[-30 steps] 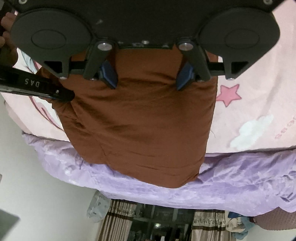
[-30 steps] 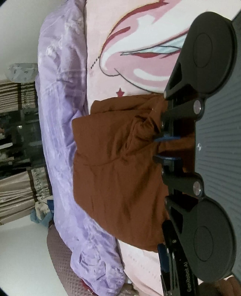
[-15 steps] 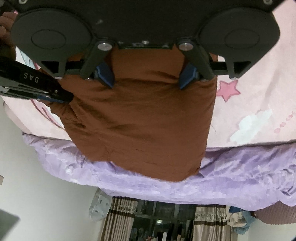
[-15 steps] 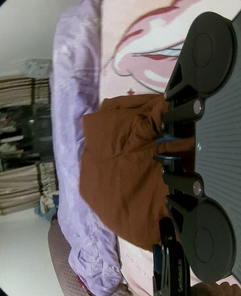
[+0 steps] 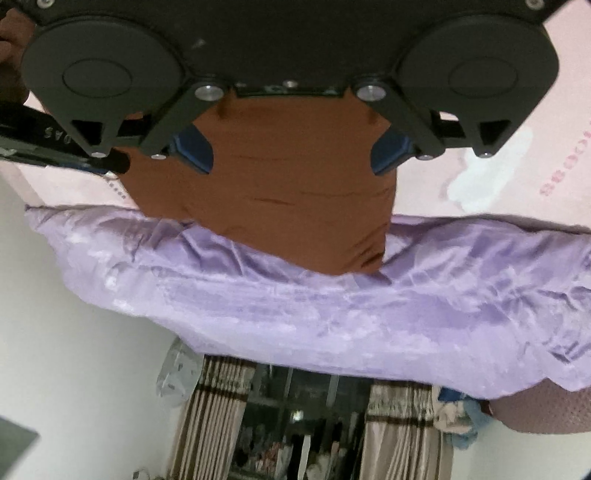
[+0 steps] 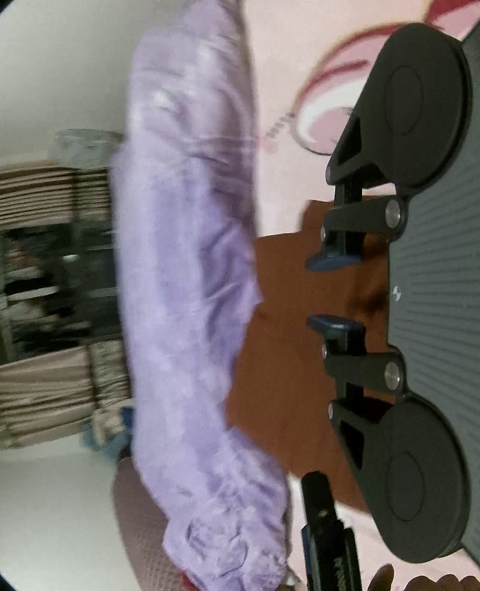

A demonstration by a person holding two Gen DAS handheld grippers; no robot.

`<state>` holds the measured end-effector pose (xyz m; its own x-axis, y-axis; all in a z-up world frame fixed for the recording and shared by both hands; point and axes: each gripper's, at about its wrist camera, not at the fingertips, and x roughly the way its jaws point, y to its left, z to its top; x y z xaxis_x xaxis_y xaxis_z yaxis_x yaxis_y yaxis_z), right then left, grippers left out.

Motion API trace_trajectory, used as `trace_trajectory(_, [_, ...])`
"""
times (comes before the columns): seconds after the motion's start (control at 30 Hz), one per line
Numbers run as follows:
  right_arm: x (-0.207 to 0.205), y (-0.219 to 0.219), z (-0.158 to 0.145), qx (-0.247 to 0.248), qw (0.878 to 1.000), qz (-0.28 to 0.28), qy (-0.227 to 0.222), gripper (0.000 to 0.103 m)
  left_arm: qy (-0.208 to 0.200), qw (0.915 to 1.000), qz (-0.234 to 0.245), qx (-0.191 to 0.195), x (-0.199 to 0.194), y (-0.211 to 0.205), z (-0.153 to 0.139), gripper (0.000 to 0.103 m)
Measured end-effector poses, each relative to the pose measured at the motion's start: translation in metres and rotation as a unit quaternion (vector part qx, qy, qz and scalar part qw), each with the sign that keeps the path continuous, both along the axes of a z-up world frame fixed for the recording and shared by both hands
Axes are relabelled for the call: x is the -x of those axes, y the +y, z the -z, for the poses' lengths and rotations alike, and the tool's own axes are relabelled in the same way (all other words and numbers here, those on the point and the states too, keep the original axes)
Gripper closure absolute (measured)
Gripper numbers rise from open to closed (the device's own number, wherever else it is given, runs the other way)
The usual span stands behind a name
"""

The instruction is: Fold large clothes

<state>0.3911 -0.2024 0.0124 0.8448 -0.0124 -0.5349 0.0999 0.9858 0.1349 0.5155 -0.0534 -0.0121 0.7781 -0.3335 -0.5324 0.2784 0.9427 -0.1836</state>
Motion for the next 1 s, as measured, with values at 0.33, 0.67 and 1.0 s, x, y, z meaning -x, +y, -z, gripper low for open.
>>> trace_trajectory(0.33, [-0.013, -0.004, 0.05, 0.01, 1.0, 0.0, 0.022, 0.074, 0.028, 0.9991, 0.006, -0.031, -0.022, -0.016, 0.041, 0.005])
trace_trajectory(0.67, [-0.001, -0.007, 0.039, 0.011, 1.0, 0.008, 0.015, 0.078, 0.018, 0.9997, -0.009, -0.017, -0.01, -0.004, 0.035, 0.006])
trace_trajectory(1.0, [0.071, -0.004, 0.004, 0.014, 1.0, 0.012, -0.019, 0.075, -0.007, 0.9999, -0.01, 0.001, 0.076, 0.011, 0.007, 0.006])
